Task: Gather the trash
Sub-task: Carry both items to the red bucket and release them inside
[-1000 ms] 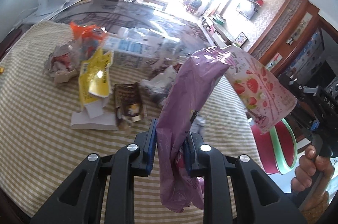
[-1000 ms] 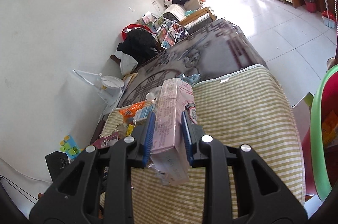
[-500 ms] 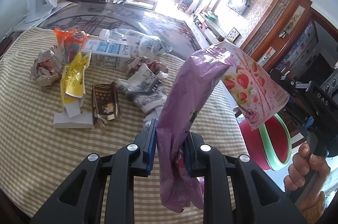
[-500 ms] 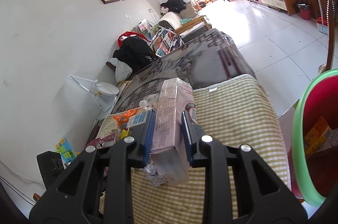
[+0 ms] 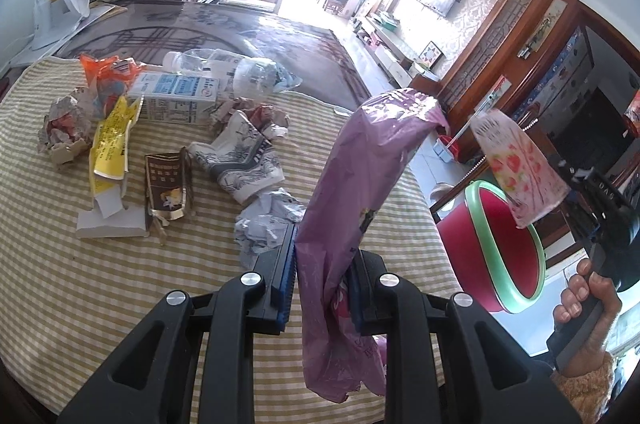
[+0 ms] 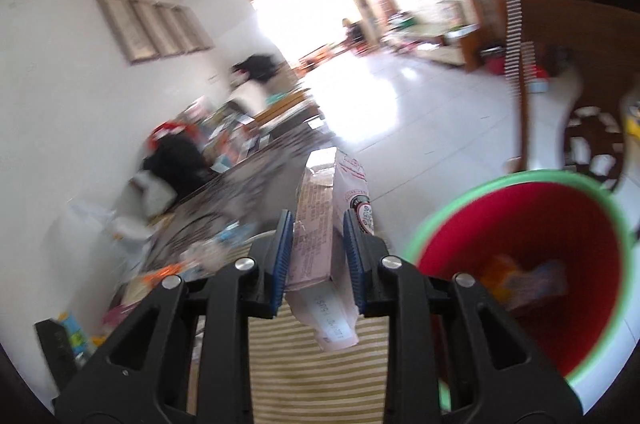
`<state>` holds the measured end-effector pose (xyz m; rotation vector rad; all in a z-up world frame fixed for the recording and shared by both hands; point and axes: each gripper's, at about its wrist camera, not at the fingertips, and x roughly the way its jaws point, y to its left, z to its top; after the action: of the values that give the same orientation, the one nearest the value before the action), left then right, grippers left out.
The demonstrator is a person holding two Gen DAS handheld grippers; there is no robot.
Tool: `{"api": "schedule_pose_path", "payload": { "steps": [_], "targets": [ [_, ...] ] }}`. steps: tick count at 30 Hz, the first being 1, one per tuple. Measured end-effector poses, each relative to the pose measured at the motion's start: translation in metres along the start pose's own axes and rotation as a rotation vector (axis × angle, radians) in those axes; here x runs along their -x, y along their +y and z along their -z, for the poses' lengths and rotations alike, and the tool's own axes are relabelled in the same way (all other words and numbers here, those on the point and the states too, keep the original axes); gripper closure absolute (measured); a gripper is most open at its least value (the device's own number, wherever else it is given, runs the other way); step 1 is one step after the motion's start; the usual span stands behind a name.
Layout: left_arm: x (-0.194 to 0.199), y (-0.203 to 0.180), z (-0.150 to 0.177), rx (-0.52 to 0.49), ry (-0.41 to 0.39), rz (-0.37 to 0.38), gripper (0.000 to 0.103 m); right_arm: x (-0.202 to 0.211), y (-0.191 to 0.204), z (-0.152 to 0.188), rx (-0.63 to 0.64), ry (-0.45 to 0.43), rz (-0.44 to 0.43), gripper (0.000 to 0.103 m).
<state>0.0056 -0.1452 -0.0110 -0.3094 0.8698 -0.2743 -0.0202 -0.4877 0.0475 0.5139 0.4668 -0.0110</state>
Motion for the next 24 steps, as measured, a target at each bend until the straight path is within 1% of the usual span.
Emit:
{"api": "schedule_pose_path", "payload": {
  "steps": [2, 3, 5, 6, 9, 11, 12, 13, 14, 15, 16, 18, 20, 21, 22, 24],
  "targets": [
    [-0.003, -0.005, 0.001, -0.004, 0.005, 0.006, 0.083, 0.011, -0.017, -0.002, -0.003, -0.032, 0.082, 0.077],
    [-0.005, -0.009, 0.001, -0.008, 0.009, 0.012, 0.083, 0.015, -0.025, -0.002, 0.001, -0.041, 0.145, 0.077],
    [-0.009, -0.016, 0.002, -0.016, 0.019, 0.022, 0.083, 0.017, -0.038, -0.001, -0.003, -0.035, 0.227, 0.077],
    [-0.012, -0.02, 0.002, -0.02, 0.025, 0.03, 0.083, 0.017, -0.048, -0.001, -0.023, -0.022, 0.248, 0.077],
    [-0.023, -0.039, 0.003, -0.043, 0.047, 0.066, 0.083, 0.018, -0.066, 0.003, -0.075, 0.012, 0.265, 0.077],
    [-0.03, -0.058, 0.003, -0.075, 0.061, 0.095, 0.083, 0.015, -0.074, 0.005, -0.107, 0.033, 0.273, 0.076],
    [-0.033, -0.066, 0.003, -0.089, 0.067, 0.111, 0.083, 0.014, -0.074, 0.004, -0.116, 0.032, 0.274, 0.073],
    [-0.037, -0.078, 0.003, -0.105, 0.074, 0.135, 0.083, 0.015, -0.076, 0.004, -0.127, 0.021, 0.276, 0.062],
    [-0.04, -0.088, 0.002, -0.118, 0.079, 0.16, 0.083, 0.018, -0.076, 0.004, -0.134, 0.004, 0.279, 0.054],
    [-0.043, -0.097, 0.001, -0.132, 0.083, 0.182, 0.083, 0.021, -0.075, 0.004, -0.143, -0.019, 0.283, 0.036],
    [-0.048, -0.108, 0.0, -0.146, 0.088, 0.204, 0.083, 0.028, -0.076, 0.003, -0.156, -0.063, 0.286, 0.028],
    [-0.057, -0.125, -0.002, -0.143, 0.104, 0.248, 0.083, 0.033, -0.077, 0.002, -0.175, -0.114, 0.297, 0.023],
    [-0.071, -0.147, -0.005, -0.126, 0.137, 0.315, 0.083, 0.041, -0.084, 0.001, -0.208, -0.169, 0.349, 0.02],
    [-0.075, -0.154, -0.006, -0.129, 0.145, 0.333, 0.083, 0.044, -0.088, 0.0, -0.227, -0.187, 0.362, 0.018],
    [-0.08, -0.169, -0.008, -0.148, 0.153, 0.356, 0.083, 0.052, -0.095, 0.001, -0.264, -0.225, 0.379, 0.017],
    [-0.085, -0.192, -0.008, -0.203, 0.148, 0.375, 0.083, 0.063, -0.104, 0.001, -0.31, -0.275, 0.404, 0.012]
  ]
}}
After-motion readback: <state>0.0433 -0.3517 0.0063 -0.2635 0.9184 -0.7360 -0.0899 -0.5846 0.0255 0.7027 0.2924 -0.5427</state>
